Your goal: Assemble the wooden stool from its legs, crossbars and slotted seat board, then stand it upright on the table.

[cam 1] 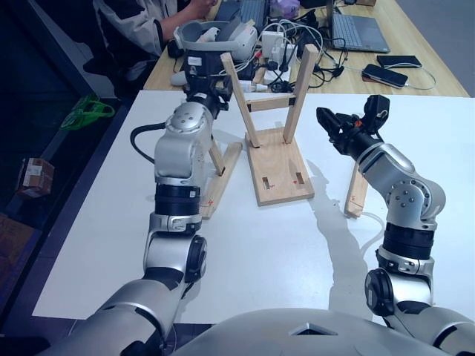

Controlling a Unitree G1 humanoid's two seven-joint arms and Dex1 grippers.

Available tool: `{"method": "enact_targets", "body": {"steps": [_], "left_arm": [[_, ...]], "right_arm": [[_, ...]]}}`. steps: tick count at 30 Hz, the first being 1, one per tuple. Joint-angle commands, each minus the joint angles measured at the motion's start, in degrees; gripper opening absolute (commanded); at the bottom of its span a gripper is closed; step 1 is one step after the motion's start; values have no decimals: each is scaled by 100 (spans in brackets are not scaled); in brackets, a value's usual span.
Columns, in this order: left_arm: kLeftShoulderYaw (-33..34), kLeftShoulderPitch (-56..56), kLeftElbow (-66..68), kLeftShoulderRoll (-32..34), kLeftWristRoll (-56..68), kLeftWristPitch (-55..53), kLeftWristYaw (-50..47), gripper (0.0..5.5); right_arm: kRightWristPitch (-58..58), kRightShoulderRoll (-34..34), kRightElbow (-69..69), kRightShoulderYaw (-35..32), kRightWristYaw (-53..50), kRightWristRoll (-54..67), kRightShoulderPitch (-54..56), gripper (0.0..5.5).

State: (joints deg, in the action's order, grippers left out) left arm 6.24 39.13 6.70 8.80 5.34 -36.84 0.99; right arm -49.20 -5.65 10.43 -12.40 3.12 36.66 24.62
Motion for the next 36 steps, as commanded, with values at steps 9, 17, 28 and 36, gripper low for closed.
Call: {"method": "enact_targets", "body": {"steps": [9, 17, 28, 36], "left_arm": [[156, -666, -613, 31, 203, 113, 207, 302], [80, -812, -293, -77, 162, 465, 190, 302], [332, 334, -483, 86, 271, 346, 7, 302], [-500, -1204, -44, 104, -84, -1137, 229, 302]], "right_arm": [[2791, -702, 622, 1152, 415, -2288, -759, 338], [3184, -26, 895, 914, -46, -2297, -1271, 338], [3052, 111, 872, 825, -49, -2300, -1331, 338], [2948, 104, 868, 803, -43, -2287, -1294, 338]]}}
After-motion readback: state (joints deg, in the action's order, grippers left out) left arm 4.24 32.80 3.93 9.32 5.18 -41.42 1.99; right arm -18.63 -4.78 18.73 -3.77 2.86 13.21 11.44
